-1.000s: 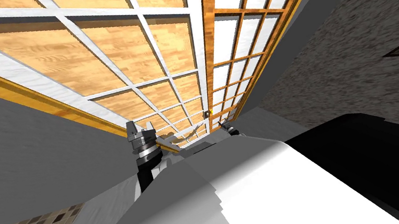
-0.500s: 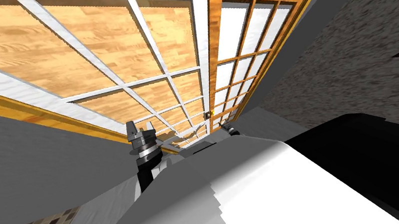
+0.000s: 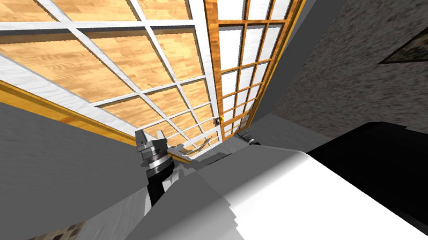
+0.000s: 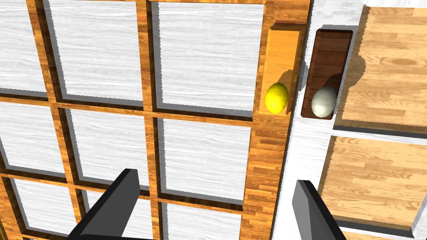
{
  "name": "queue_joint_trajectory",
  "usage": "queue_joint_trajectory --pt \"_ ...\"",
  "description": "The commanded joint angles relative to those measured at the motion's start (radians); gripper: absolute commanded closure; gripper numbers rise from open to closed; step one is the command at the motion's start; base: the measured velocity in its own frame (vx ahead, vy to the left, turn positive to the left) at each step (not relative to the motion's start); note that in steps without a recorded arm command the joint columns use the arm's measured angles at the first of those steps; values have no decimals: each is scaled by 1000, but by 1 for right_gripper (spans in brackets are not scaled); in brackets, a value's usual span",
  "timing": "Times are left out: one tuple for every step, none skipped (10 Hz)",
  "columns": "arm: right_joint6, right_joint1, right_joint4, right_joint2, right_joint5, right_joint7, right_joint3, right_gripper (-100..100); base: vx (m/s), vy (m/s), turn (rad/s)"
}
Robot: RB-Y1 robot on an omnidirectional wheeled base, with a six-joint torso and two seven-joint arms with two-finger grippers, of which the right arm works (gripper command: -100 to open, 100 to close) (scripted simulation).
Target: Pull the door open
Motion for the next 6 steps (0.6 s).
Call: queue_joint_trajectory --pt "1 12 25 -10 -14 13 -6 -100 -178 -57 -53" --pt "6 21 38 -19 -25 20 -9 -100 -179 -40 -64" --pt "11 29 50 -26 -35 26 -12 -100 -179 -53 -75" --pt "16 37 64 -34 -47 34 -14 -100 -153 -66 -52" --pt "17 38 67 -35 -49 35 -15 -100 -114 -36 -23" --pt "17 38 67 -35 -49 35 -15 -100 -58 -7 -1"
